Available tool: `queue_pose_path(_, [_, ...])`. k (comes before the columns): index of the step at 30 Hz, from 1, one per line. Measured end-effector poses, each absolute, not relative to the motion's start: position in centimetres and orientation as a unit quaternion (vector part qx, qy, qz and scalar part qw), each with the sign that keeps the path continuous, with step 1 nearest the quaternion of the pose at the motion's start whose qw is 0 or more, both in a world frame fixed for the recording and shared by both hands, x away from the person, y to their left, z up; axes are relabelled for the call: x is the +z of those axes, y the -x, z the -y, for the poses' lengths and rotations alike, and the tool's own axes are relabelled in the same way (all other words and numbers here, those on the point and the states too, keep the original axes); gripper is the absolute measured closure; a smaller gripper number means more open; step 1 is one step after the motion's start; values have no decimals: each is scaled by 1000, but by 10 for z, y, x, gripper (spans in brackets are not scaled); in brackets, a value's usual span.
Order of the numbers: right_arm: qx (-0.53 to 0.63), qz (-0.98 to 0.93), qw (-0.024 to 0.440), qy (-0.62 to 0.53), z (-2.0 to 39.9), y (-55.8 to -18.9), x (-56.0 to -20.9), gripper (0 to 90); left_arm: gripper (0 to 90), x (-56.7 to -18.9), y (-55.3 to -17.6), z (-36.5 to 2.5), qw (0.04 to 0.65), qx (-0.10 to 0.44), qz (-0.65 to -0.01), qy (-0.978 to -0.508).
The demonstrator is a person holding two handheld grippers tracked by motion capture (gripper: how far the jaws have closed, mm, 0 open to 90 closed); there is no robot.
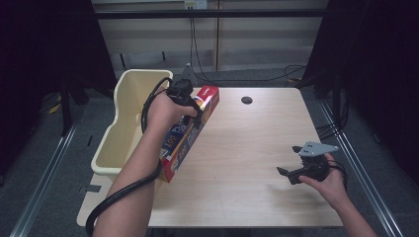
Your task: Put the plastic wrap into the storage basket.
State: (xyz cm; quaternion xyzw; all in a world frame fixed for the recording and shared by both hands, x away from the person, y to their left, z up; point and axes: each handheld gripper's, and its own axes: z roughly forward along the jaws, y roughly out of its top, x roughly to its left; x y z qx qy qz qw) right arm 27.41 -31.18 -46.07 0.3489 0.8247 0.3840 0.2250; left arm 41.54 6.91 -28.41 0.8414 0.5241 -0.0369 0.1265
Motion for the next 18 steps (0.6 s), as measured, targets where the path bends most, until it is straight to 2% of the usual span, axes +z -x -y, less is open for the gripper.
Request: queue_pose_path(18, [388, -823, 222, -351, 313, -274, -461, 37, 410, -253, -416, -86, 142, -30, -541, -828])
